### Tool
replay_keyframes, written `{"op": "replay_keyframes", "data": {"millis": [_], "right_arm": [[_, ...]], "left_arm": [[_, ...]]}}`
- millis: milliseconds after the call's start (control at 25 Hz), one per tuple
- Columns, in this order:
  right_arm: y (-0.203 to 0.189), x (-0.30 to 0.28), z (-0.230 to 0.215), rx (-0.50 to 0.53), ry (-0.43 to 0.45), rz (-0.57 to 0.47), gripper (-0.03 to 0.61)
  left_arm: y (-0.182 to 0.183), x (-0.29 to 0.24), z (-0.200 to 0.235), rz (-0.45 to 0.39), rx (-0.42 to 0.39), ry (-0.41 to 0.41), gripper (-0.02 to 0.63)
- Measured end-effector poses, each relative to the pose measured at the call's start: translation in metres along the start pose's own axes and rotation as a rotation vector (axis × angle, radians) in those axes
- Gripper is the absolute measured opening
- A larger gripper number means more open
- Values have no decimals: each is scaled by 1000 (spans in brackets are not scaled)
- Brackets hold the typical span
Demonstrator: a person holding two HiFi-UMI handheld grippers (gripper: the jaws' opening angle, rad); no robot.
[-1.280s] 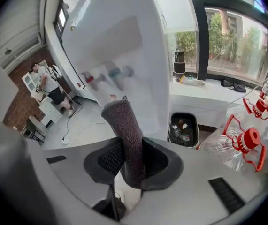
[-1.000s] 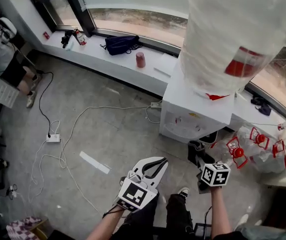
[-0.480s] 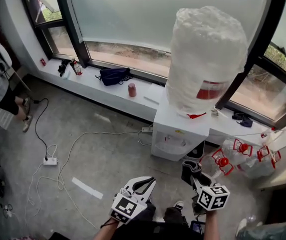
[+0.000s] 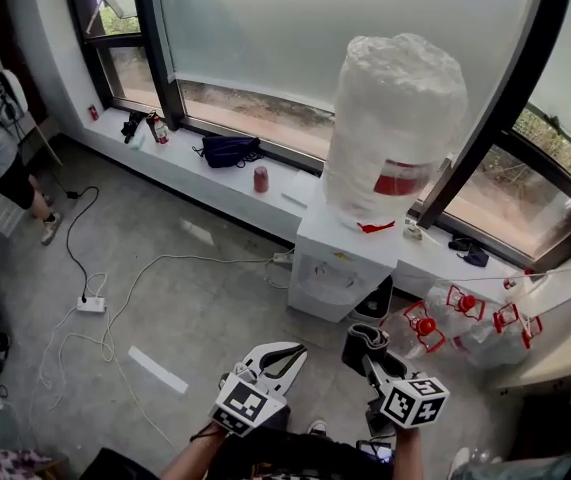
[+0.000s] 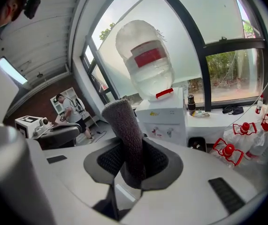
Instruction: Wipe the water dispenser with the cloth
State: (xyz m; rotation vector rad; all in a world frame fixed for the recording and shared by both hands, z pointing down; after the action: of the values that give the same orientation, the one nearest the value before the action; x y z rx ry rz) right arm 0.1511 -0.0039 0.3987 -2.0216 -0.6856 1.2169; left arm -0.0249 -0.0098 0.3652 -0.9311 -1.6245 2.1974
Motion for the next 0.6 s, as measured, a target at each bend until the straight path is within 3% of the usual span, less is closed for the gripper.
{"op": "replay_keyframes", "data": {"millis": [360, 600], "right_arm": [[-38, 79, -4, 54, 93, -18, 104], [-74, 135, -15, 70, 133, -4, 104]], "left_arm": [[6, 31, -92, -63, 33, 108, 21], [-9, 54, -154, -100, 117, 181, 21]]}}
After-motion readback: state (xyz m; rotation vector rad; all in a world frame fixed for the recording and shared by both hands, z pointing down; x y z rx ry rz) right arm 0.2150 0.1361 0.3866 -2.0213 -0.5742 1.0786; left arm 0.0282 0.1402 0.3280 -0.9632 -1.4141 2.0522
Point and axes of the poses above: the fingertips, and each gripper's own axes: x backward along the fingers, z to its left, y out of its top, the point moved 3 cm from there along x, backward along the fingers, and after that the axes turned 6 degrees about x, right-handed, at the moved point
